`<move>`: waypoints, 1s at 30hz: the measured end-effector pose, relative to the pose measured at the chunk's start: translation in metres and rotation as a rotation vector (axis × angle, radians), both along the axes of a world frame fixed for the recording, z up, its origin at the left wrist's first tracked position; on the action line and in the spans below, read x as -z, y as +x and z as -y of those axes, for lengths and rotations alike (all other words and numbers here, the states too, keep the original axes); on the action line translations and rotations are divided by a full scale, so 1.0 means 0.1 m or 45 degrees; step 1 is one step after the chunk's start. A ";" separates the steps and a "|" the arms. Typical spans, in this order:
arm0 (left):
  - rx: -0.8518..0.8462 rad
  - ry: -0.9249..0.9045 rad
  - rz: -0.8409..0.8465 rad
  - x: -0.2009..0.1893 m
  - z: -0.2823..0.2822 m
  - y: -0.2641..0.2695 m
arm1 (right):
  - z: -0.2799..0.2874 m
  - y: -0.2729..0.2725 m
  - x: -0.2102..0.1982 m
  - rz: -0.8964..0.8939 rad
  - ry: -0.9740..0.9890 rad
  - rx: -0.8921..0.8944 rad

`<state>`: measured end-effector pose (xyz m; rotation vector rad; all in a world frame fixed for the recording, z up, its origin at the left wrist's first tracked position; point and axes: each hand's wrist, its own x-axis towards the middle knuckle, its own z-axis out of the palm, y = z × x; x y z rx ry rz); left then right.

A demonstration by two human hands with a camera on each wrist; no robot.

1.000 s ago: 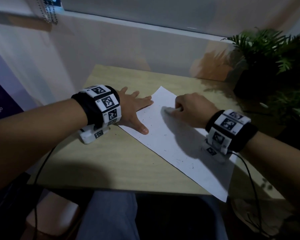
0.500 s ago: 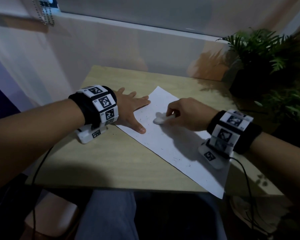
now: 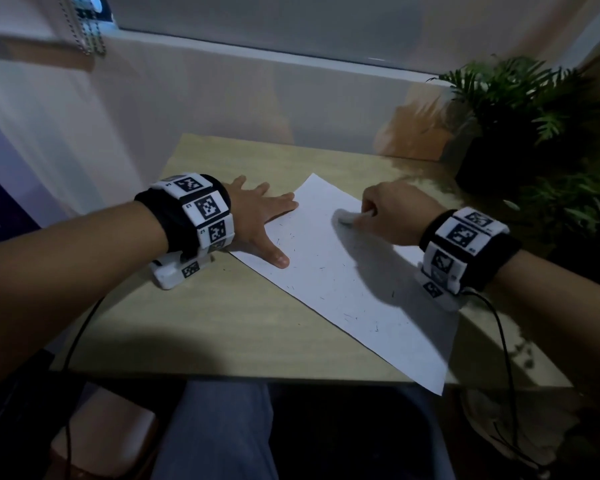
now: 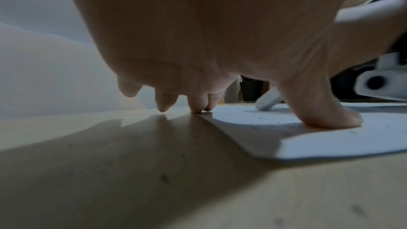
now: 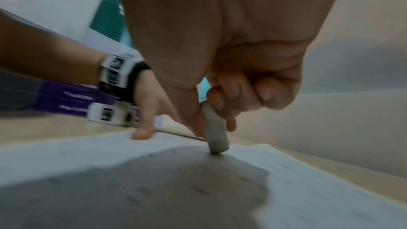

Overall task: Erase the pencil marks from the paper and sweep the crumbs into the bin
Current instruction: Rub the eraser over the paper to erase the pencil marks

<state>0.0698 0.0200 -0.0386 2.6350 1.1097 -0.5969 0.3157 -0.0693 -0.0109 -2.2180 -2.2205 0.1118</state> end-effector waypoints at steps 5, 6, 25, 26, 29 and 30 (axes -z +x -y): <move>-0.095 0.018 -0.041 -0.17 0.17 0.03 | 0.19 -0.46 0.11 0.018 0.030 -0.225; -0.103 0.017 -0.049 -0.19 0.18 0.03 | 0.15 -0.47 0.10 -0.050 -0.015 -0.234; 0.029 -0.001 0.007 -0.05 0.02 -0.02 | -0.45 0.13 0.02 -0.066 0.030 0.107; 0.021 -0.013 -0.004 -0.07 0.03 0.00 | -0.42 0.09 0.03 -0.103 0.036 0.083; -0.004 -0.019 -0.026 -0.11 0.06 0.03 | -0.32 -0.07 0.05 -0.284 -0.062 -0.091; -0.051 -0.029 -0.041 -0.12 0.07 0.03 | -0.30 -0.12 0.05 -0.322 -0.139 -0.107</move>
